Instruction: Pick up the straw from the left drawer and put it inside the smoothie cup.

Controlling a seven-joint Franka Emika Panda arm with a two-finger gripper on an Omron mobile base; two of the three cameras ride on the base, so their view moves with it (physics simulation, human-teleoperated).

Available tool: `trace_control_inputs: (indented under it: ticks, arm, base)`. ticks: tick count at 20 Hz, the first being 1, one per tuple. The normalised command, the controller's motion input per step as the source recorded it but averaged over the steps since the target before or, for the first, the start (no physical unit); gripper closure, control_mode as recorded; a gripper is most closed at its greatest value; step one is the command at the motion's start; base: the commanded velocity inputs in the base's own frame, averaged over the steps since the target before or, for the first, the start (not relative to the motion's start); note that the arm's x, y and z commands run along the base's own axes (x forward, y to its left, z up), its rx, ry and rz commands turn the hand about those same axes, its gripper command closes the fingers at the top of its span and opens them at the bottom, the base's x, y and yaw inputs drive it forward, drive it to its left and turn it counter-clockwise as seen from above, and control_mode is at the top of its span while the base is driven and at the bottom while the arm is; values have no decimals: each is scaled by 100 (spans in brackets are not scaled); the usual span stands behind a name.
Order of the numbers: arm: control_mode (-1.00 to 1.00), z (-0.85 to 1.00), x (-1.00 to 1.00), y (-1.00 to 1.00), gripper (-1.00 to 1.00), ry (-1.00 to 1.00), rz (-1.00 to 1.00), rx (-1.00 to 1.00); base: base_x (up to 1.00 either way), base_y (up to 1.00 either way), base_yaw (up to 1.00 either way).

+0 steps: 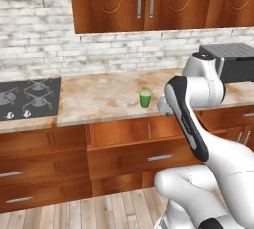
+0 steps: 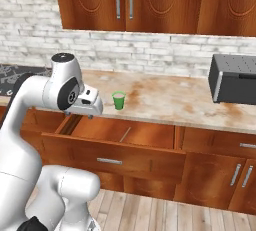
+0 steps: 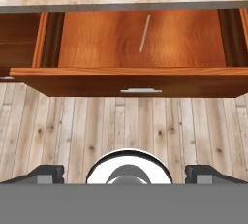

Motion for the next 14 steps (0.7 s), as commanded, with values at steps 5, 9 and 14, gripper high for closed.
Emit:
trace_control_inputs:
  ticks: [5, 9, 14]
  arm:
    - [100, 0, 0, 0, -100, 0, 0, 0]
    - [-100, -28, 29, -5, -100, 2, 0, 0]
    - [-100, -37, 44, 0, -100, 8, 0, 0]
  base:
    - [6, -2, 0]
    - [0, 0, 0]
    - [0, 0, 0]
